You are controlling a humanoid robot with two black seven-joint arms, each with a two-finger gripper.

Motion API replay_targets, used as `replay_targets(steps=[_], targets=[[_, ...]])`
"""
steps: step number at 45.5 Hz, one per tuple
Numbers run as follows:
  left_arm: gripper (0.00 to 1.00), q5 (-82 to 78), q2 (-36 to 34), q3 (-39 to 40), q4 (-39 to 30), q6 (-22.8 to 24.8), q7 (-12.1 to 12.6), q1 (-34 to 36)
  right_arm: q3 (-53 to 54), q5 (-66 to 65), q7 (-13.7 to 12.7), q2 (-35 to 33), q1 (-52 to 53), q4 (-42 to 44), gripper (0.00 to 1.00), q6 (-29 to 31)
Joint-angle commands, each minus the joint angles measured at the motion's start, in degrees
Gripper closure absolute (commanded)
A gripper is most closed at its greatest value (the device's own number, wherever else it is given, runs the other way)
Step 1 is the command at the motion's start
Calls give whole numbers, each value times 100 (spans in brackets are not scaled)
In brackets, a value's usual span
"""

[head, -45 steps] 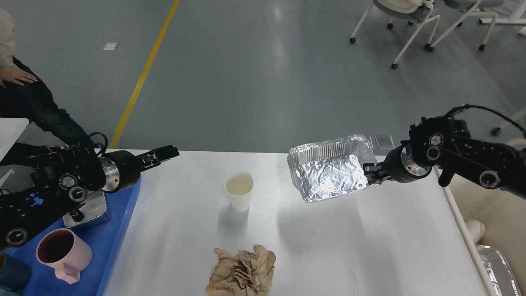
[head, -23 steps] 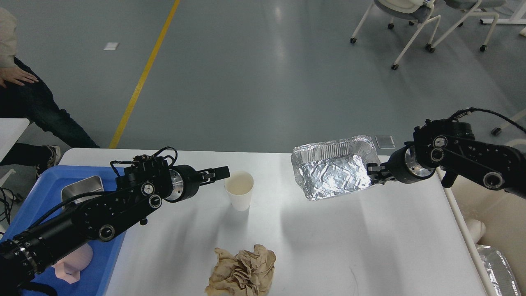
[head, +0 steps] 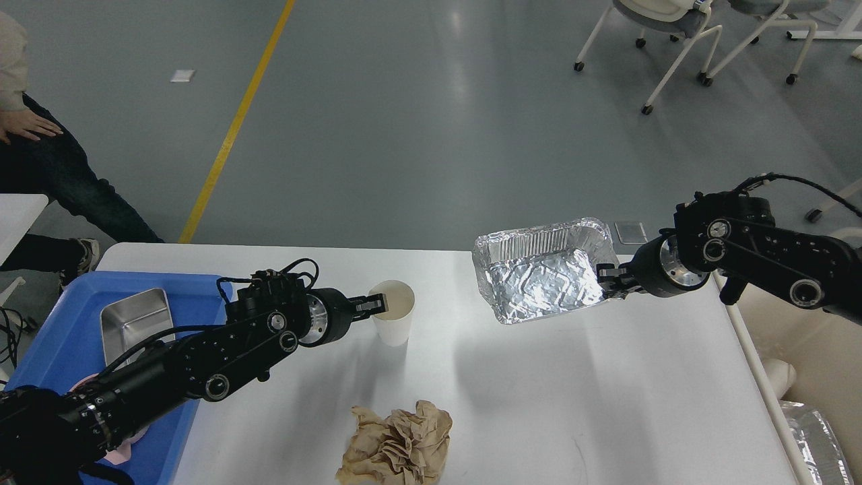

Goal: Tidy desktop
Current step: 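Grasp the white paper cup with the left gripper and lift it, then place the paper cup into the held foil tray and withdraw left gripper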

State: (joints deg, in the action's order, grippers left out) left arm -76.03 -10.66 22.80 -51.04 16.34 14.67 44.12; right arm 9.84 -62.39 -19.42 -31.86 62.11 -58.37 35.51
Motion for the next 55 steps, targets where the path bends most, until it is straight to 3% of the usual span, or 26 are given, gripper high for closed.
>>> replay_targets(steps=[1,10,23,28,34,41,55], targets=[[96,35,20,-180,24,10,-52,70,27,-1,0,-4,3,1,100,0],[100,18,-173,-224,-344,115,-131,272,35,-1,0,5,3,1,100,-26],[100,114,-2009,-180,-2137,712,-52,1019,35,8,0,22,-15,9,100,-26],[100,228,-2765,-110,-2621,1090,-61,1598,35,16,0,22,-58,18,100,-18],[100,860,-3161,-83,-2613,1644,-87,2556,79,25,0,14,-173,18,100,-18],[100,1125,-2917,-171,-2420,1855,-78,3524,273,34,0,40,-278,-26,100,0],[99,1081,-298,-356,-1164,1794,18,3762,405,306,26,110,-217,-210,100,44]])
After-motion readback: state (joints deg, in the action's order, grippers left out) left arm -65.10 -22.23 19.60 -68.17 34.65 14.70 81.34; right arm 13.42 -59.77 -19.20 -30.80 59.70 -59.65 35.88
